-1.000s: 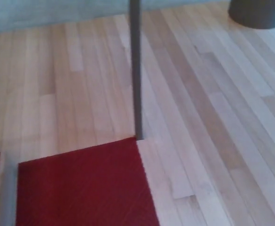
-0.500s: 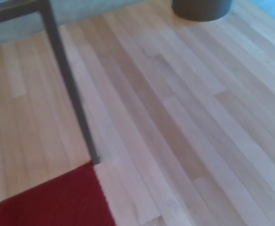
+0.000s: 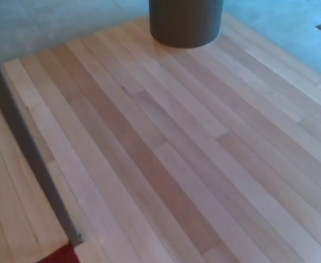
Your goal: The robot uses its right hand to pick up a caution sign board kept on the stair and turn around and walk towards a pillar and place the sign against it
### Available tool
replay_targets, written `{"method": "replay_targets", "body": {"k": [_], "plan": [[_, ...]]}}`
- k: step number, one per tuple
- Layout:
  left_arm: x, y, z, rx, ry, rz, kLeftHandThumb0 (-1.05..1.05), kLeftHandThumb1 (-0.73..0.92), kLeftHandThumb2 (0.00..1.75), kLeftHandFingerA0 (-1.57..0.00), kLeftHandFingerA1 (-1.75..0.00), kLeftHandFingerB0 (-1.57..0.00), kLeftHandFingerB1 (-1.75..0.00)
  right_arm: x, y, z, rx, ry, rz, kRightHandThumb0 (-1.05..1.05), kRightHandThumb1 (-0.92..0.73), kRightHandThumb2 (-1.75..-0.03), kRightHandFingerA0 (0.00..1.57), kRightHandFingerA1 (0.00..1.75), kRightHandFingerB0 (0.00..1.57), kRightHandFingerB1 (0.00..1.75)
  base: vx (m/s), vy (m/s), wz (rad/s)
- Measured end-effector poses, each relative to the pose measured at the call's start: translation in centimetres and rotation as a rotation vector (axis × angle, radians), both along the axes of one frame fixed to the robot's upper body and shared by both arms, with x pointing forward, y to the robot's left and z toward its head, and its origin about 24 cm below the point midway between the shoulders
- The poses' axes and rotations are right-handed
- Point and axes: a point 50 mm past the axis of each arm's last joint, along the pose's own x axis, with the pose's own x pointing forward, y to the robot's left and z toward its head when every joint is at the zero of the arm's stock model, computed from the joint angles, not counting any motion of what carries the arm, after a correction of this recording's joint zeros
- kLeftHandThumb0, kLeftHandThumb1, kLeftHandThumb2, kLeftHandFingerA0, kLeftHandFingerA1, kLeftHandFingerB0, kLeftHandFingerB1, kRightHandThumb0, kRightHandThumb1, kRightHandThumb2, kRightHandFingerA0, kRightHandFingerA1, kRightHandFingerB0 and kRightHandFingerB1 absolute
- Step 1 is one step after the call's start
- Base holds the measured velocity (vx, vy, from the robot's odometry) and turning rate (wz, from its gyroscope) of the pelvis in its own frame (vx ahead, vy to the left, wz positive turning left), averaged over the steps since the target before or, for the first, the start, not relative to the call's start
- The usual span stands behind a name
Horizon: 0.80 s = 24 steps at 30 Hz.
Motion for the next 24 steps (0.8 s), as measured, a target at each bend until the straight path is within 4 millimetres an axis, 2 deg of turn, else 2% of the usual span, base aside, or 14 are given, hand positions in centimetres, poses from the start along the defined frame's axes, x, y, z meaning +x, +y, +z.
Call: {"method": "replay_targets", "body": {"k": [1,2,3,4,5,8,9,10,17,18,19,21,22,24], "plan": [[-0.1,0.0,0.0,-0.001,0.003,0.001,-0.11,0.58,0.81,-1.36,-1.21,-1.11,-1.1,0.2,0.0,0.0,0.001,-0.004,0.004,-0.13,-0.58,-1.03,1.05,1.67,0.74,1.19,0.46,-0.252,0.3],[-0.1,0.0,0.0,0.001,0.003,-0.001,-0.11,0.58,0.81,-1.36,-1.21,-1.11,-1.1,0.4,0.1,-0.2,0.003,0.004,0.004,-0.13,-0.58,-1.03,1.05,1.67,0.74,1.19,0.5,-0.435,0.51],[0.1,-0.1,0.0,-0.002,-0.003,-0.003,-0.11,0.53,0.86,-1.39,-1.2,-1.13,-1.1,0.5,0.1,-0.2,0.0,0.001,0.006,-0.1,-0.66,-0.87,0.71,1.72,0.69,1.03,0.48,-0.416,0.87],[0.6,-0.3,-0.1,-0.009,-0.015,-0.007,-0.11,0.53,0.86,-1.39,-1.2,-1.13,-1.1,0.6,0.1,-0.1,-0.003,-0.002,0.01,-0.1,-0.66,-0.87,0.71,1.72,0.69,1.03,0.39,-0.228,0.36],[0.7,-0.4,-0.1,-0.013,-0.018,-0.008,-0.09,0.58,0.83,-1.34,-1.24,-1.09,-1.1,0.8,0.2,-0.1,-0.004,-0.008,0.014,-0.03,-0.55,-1.13,0.84,1.75,0.68,1.21,0.46,-0.184,0.0],[0.4,-0.4,-0.2,-0.015,-0.011,-0.006,-0.1,0.58,0.81,-1.33,-1.25,-1.07,-1.1,1.8,0.7,0.2,-0.007,-0.031,0.05,-0.04,-0.55,-1.14,0.85,1.75,0.66,1.26,0.42,-0.141,-0.16],[0.2,-0.4,-0.2,-0.016,-0.007,-0.004,-0.1,0.6,0.79,-1.35,-1.24,-1.07,-1.11,2.0,0.9,0.2,-0.008,-0.034,0.057,-0.06,-0.45,-1.2,1.12,1.62,0.78,1.21,0.43,-0.065,-0.33],[0.0,-0.4,-0.2,-0.015,-0.002,-0.002,-0.11,0.6,0.79,-1.35,-1.23,-1.06,-1.11,2.4,1.1,0.3,-0.01,-0.041,0.067,-0.04,-0.48,-1.24,0.91,1.75,0.72,1.28,0.43,-0.032,-0.56],[-0.1,-0.1,0.0,0.0,0.011,-0.018,-0.11,0.57,0.82,-1.3,-1.25,-1.06,-1.11,5.1,3.1,1.5,-0.012,-0.138,0.131,-0.09,-0.49,-1.22,0.92,1.75,0.73,1.28,0.54,0.133,-0.65],[0.3,-0.1,0.0,0.0,0.0,-0.023,-0.09,0.56,0.85,-1.31,-1.25,-1.07,-1.11,5.5,3.3,1.7,-0.016,-0.152,0.138,-0.13,-0.46,-1.16,1.13,1.62,0.8,1.24,0.58,0.285,-1.03],[0.6,0.0,0.1,0.006,-0.011,-0.029,-0.1,0.57,0.84,-1.34,-1.23,-1.08,-1.12,6.1,3.8,2.0,-0.017,-0.168,0.147,-0.15,-0.46,-1.18,1.13,1.63,0.8,1.25,0.58,0.297,-0.7],[0.9,0.3,0.3,0.017,-0.024,-0.031,-0.1,0.57,0.84,-1.34,-1.23,-1.08,-1.12,6.6,4.3,2.2,-0.016,-0.176,0.151,-0.15,-0.46,-1.18,1.13,1.63,0.8,1.25,0.56,0.294,-0.42],[1.0,0.4,0.3,0.019,-0.03,-0.034,-0.11,0.6,0.77,-1.3,-1.24,-1.04,-1.1,6.7,4.4,2.2,-0.016,-0.176,0.149,-0.1,-0.46,-1.23,0.93,1.75,0.73,1.28,0.42,0.036,-0.14],[1.2,0.4,0.3,0.021,-0.035,-0.035,-0.11,0.6,0.77,-1.3,-1.24,-1.04,-1.1,7.0,4.7,2.2,-0.018,-0.173,0.147,-0.1,-0.46,-1.23,0.93,1.75,0.73,1.28,0.4,0.013,0.04]]}}
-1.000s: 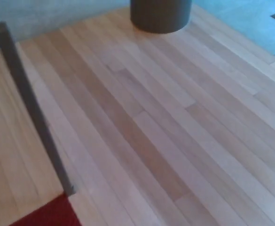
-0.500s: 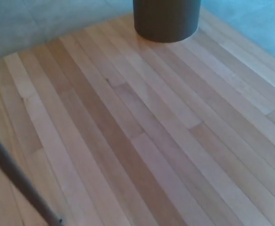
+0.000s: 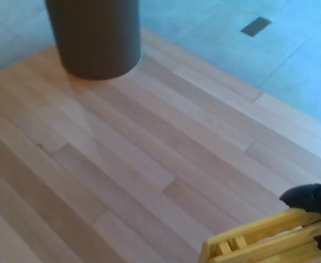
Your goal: The robot uses its right hand to pick up a caution sign board kept on the stair and turn around and walk towards a pillar and place the sign against it
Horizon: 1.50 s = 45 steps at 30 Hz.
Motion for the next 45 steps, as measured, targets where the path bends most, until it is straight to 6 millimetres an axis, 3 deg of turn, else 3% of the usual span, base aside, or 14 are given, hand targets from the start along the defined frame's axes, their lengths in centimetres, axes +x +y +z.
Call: {"method": "replay_targets", "body": {"k": [7,18,28,29,30,35,36,39,40,43,44,45], "plan": [[-1.1,-0.2,-0.2,-0.007,0.026,0.016,-0.09,0.58,0.77,-1.36,-1.22,-1.08,-1.11,0.7,0.8,0.0,-0.014,0.01,0.011,-0.09,-0.43,-1.27,0.94,1.75,0.75,1.25,0.49,-0.12,0.1],[-0.8,-0.4,-0.3,-0.018,0.02,0.007,-0.1,0.58,0.76,-1.38,-1.24,-1.08,-1.12,1.1,1.6,-0.6,-0.05,0.041,0.009,-0.08,-0.45,-1.22,0.93,1.75,0.71,1.28,0.5,-0.122,0.17],[0.0,0.0,0.0,-0.005,-0.004,0.001,-0.14,0.6,0.71,-1.33,-1.25,-1.05,-1.12,1.6,3.0,-0.8,-0.05,0.048,0.041,-0.06,-0.4,-1.24,0.92,1.74,0.74,1.26,0.52,0.16,0.04],[0.0,0.0,0.0,-0.005,-0.004,0.002,-0.1,0.58,0.76,-1.29,-1.29,-1.03,-1.12,1.7,3.1,-0.8,-0.052,0.049,0.042,-0.05,-0.44,-1.16,0.89,1.75,0.72,1.27,0.46,0.149,0.36],[-0.1,0.0,0.0,-0.005,-0.001,0.003,-0.1,0.45,0.98,-1.36,-1.25,-1.09,-1.08,1.7,3.2,-0.9,-0.054,0.051,0.043,-0.05,-0.44,-1.16,0.89,1.75,0.71,1.28,0.46,0.141,0.41],[-0.5,0.0,-0.1,0.0,0.013,0.007,-0.1,0.44,0.97,-1.38,-1.26,-1.1,-1.09,2.2,3.9,-1.4,-0.058,0.072,0.052,-0.05,-0.45,-1.16,0.9,1.75,0.72,1.29,0.37,-0.003,0.51],[-0.7,0.0,-0.1,0.001,0.017,0.008,-0.12,0.61,0.71,-1.32,-1.25,-1.05,-1.11,2.2,4.0,-1.5,-0.058,0.075,0.052,-0.07,-0.46,-1.1,0.91,1.75,0.74,1.27,0.22,-0.237,0.57],[-0.9,-0.3,-0.2,-0.003,0.028,0.002,-0.12,0.61,0.71,-1.32,-1.25,-1.05,-1.11,2.6,4.2,-1.9,-0.068,0.094,0.051,-0.07,-0.46,-1.1,0.91,1.75,0.74,1.27,0.29,-0.292,0.67],[-0.9,-0.5,-0.3,-0.008,0.028,-0.002,-0.08,0.45,0.97,-1.36,-1.26,-1.09,-1.09,2.8,4.2,-1.8,-0.072,0.091,0.047,-0.06,-0.47,-1.08,0.89,1.75,0.71,1.29,0.28,-0.273,0.15],[-0.7,-0.6,-0.3,-0.007,0.023,-0.004,-0.08,0.45,0.97,-1.36,-1.26,-1.09,-1.09,3.2,4.5,-2.0,-0.076,0.1,0.046,-0.06,-0.47,-1.08,0.89,1.75,0.71,1.29,0.2,-0.199,0.2],[-0.5,-0.5,-0.3,-0.006,0.019,-0.004,-0.08,0.59,0.78,-1.31,-1.27,-1.04,-1.14,3.3,4.6,-2.1,-0.08,0.105,0.043,-0.05,-0.45,-1.14,0.89,1.71,0.7,1.3,0.12,-0.095,0.34],[-0.4,-0.5,-0.3,-0.005,0.017,-0.005,-0.08,0.59,0.78,-1.31,-1.27,-1.04,-1.14,3.4,4.6,-2.3,-0.087,0.109,0.039,-0.05,-0.45,-1.14,0.89,1.71,0.7,1.3,0.12,-0.05,0.21]]}}
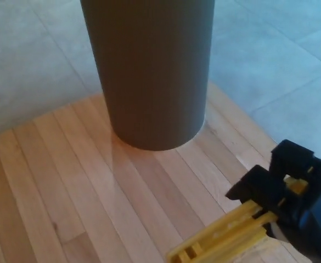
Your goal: The robot uses its right hand to pick up a caution sign board kept on the stair and turn around and walk towards a pillar and place the sign against it
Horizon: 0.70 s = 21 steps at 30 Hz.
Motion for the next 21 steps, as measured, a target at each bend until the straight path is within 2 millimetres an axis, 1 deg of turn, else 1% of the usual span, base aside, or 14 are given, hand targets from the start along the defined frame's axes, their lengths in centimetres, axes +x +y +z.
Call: {"method": "replay_targets", "body": {"k": [1,3,4,5,7,8,12,13,14,18,19,21], "plan": [[-0.1,0.0,0.0,0.001,0.001,0.002,-0.08,0.59,0.76,-1.31,-1.28,-1.04,-1.13,0.2,0.2,0.0,-0.002,0.001,0.002,-0.06,-0.43,-1.12,1.05,1.64,0.8,1.29,0.14,-0.022,0.03],[-0.1,0.0,0.0,0.002,0.002,0.005,-0.08,0.59,0.76,-1.31,-1.28,-1.04,-1.13,0.4,0.5,-0.1,-0.004,0.006,0.005,-0.06,-0.43,-1.12,1.05,1.64,0.8,1.29,0.18,0.003,0.12],[-0.1,0.0,0.0,0.003,0.002,0.007,-0.11,0.6,0.77,-1.31,-1.29,-1.03,-1.12,0.5,0.6,-0.3,-0.005,0.011,0.006,-0.08,-0.44,-1.14,1.09,1.63,0.85,1.28,0.14,0.038,0.12],[-0.1,0.1,0.0,0.004,0.002,0.008,-0.11,0.59,0.79,-1.3,-1.3,-1.03,-1.13,0.6,0.8,-0.5,-0.004,0.024,0.003,-0.07,-0.44,-1.16,0.94,1.66,0.75,1.29,0.17,0.075,0.11],[-0.2,0.1,0.0,0.005,0.004,0.008,-0.11,0.59,0.79,-1.3,-1.3,-1.03,-1.13,0.8,1.1,-1.0,-0.003,0.047,0.001,-0.07,-0.44,-1.16,0.94,1.66,0.75,1.29,0.23,0.147,0.18],[-0.2,0.1,0.0,0.006,0.005,0.008,-0.09,0.57,0.77,-1.31,-1.3,-1.05,-1.14,0.9,1.2,-1.2,-0.003,0.057,0.0,-0.08,-0.44,-1.19,0.97,1.72,0.74,1.32,0.28,0.202,1.43],[-0.1,0.7,0.3,0.021,-0.002,0.013,-0.09,0.57,0.77,-1.31,-1.3,-1.05,-1.14,1.5,2.1,-1.5,0.004,0.072,0.012,-0.08,-0.44,-1.19,0.97,1.72,0.74,1.32,0.23,0.235,0.1],[-0.1,0.7,0.3,0.024,-0.002,0.015,-0.09,0.58,0.79,-1.33,-1.28,-1.07,-1.13,1.6,2.3,-1.7,0.003,0.082,0.014,-0.06,-0.44,-1.2,0.94,1.72,0.76,1.31,0.27,0.029,0.26],[-0.1,0.8,0.4,0.025,-0.002,0.017,-0.11,0.59,0.77,-1.26,-1.31,-1.03,-1.13,1.6,2.4,-1.8,0.002,0.087,0.015,-0.06,-0.43,-1.2,0.95,1.73,0.77,1.3,0.26,0.024,0.17],[-0.3,0.8,0.4,0.025,0.002,0.018,-0.11,0.59,0.77,-1.26,-1.31,-1.03,-1.13,2.1,2.7,-3.0,-0.014,0.144,0.002,-0.06,-0.43,-1.2,0.95,1.73,0.77,1.3,0.26,-0.003,0.23],[-0.3,0.8,0.3,0.025,0.004,0.019,-0.12,0.58,0.73,-1.38,-1.23,-1.04,-1.12,2.1,2.7,-3.2,-0.017,0.151,-0.001,-0.06,-0.43,-1.2,0.93,1.72,0.76,1.32,0.27,-0.018,0.29],[-0.5,0.8,0.3,0.025,0.008,0.02,-0.12,0.58,0.73,-1.38,-1.23,-1.04,-1.12,2.4,2.9,-3.8,-0.023,0.176,-0.009,-0.06,-0.43,-1.2,0.93,1.72,0.76,1.32,0.28,-0.032,0.37]]}}
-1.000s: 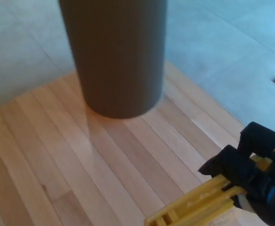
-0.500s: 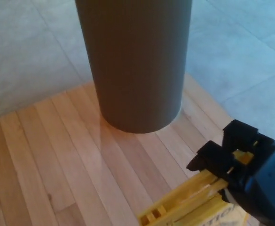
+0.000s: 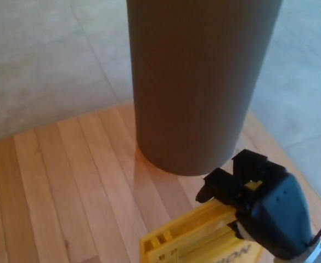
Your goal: The robot uses its right hand to pick up a caution sign board kept on the stair and turn around and walk towards a pillar and place the sign against it
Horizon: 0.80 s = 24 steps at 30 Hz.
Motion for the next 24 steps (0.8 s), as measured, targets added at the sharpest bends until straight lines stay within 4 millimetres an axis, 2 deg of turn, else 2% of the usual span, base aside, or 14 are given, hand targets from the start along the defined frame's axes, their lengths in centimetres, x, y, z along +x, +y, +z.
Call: {"method": "replay_targets", "body": {"k": [1,2,6,7,10,11,12,13,14,16,17,19,20,24], "plan": [[0.0,-0.2,-0.1,-0.004,0.001,0.0,-0.12,0.58,0.73,-1.38,-1.23,-1.04,-1.12,0.2,0.0,-0.6,-0.009,0.025,-0.011,-0.06,-0.43,-1.2,0.93,1.72,0.76,1.32,0.24,-0.262,-0.38],[0.2,-0.1,0.0,-0.001,-0.006,-0.003,-0.08,0.55,0.8,-1.34,-1.24,-1.08,-1.13,0.4,0.1,-0.9,-0.018,0.042,-0.018,-0.09,-0.44,-1.12,1.11,1.61,0.88,1.26,0.2,-0.277,0.7],[0.8,-0.6,-0.2,-0.016,-0.028,-0.005,-0.08,0.55,0.8,-1.34,-1.24,-1.08,-1.13,1.4,-0.3,-1.8,-0.053,0.074,-0.059,-0.09,-0.44,-1.12,1.11,1.61,0.88,1.26,0.16,-0.226,0.23],[0.9,-0.6,-0.2,-0.018,-0.03,-0.004,0.03,0.47,1.05,-1.36,-1.25,-1.12,-1.11,1.5,-0.3,-2.0,-0.059,0.081,-0.064,-0.1,-0.51,-1.14,0.95,1.71,0.77,1.39,0.13,-0.2,0.01],[0.9,-0.5,-0.2,-0.02,-0.038,-0.001,0.03,0.47,1.07,-1.35,-1.25,-1.09,-1.09,1.9,-0.8,-3.2,-0.098,0.123,-0.097,-0.06,-0.49,-1.15,0.98,1.71,0.78,1.46,0.24,-0.039,-0.04],[1.0,-0.5,-0.2,-0.02,-0.041,0.0,0.0,0.46,1.07,-1.38,-1.26,-1.11,-1.09,2.0,-1.1,-3.6,-0.111,0.136,-0.108,-0.12,-0.52,-1.16,1.24,1.38,0.86,1.15,0.22,0.1,-0.14],[1.0,-0.5,-0.1,-0.02,-0.043,0.0,0.0,0.46,1.07,-1.38,-1.26,-1.11,-1.09,2.0,-1.4,-4.1,-0.128,0.155,-0.119,-0.12,-0.52,-1.16,1.24,1.38,0.86,1.15,0.22,0.163,-0.16],[1.1,-0.5,-0.1,-0.021,-0.044,0.0,0.03,0.45,1.07,-1.37,-1.26,-1.09,-1.09,1.9,-1.6,-4.5,-0.139,0.17,-0.126,-0.07,-0.49,-1.17,0.98,1.67,0.8,1.44,0.2,0.16,-0.14],[1.1,-0.5,-0.1,-0.021,-0.047,0.0,0.04,0.44,1.07,-1.38,-1.25,-1.11,-1.09,1.8,-1.8,-5.0,-0.154,0.192,-0.132,-0.07,-0.5,-1.17,0.97,1.71,0.74,1.5,0.24,0.216,-0.19],[1.1,-0.5,-0.1,-0.024,-0.05,-0.001,0.04,0.44,1.08,-1.39,-1.24,-1.12,-1.1,1.7,-2.1,-5.9,-0.173,0.226,-0.143,-0.06,-0.54,-1.17,1.0,1.74,0.72,1.52,0.26,0.303,0.24],[1.6,-0.8,-0.2,-0.032,-0.061,-0.01,-0.02,0.51,0.96,-1.38,-1.2,-1.08,-1.11,1.6,-2.2,-6.5,-0.188,0.251,-0.15,-0.09,-0.52,-1.12,0.95,1.75,0.75,1.53,0.28,0.358,-0.21],[1.7,-0.1,0.2,-0.009,-0.072,-0.014,-0.01,0.46,1.04,-1.33,-1.23,-1.09,-1.09,1.5,-2.0,-7.0,-0.2,0.27,-0.147,-0.1,-0.52,-1.12,0.95,1.75,0.74,1.53,0.27,0.303,-0.13],[1.8,0.1,0.3,-0.002,-0.077,-0.016,0.02,0.44,1.04,-1.36,-1.23,-1.12,-1.11,1.6,-1.9,-7.1,-0.202,0.27,-0.145,-0.05,-0.53,-1.15,0.98,1.75,0.71,1.52,0.25,0.288,0.09],[1.9,-0.2,0.2,-0.018,-0.088,-0.011,0.0,0.48,1.02,-1.34,-1.23,-1.1,-1.11,1.8,-1.3,-7.6,-0.204,0.295,-0.142,-0.08,-0.54,-1.11,0.98,1.72,0.74,1.49,0.15,0.075,0.05]]}}
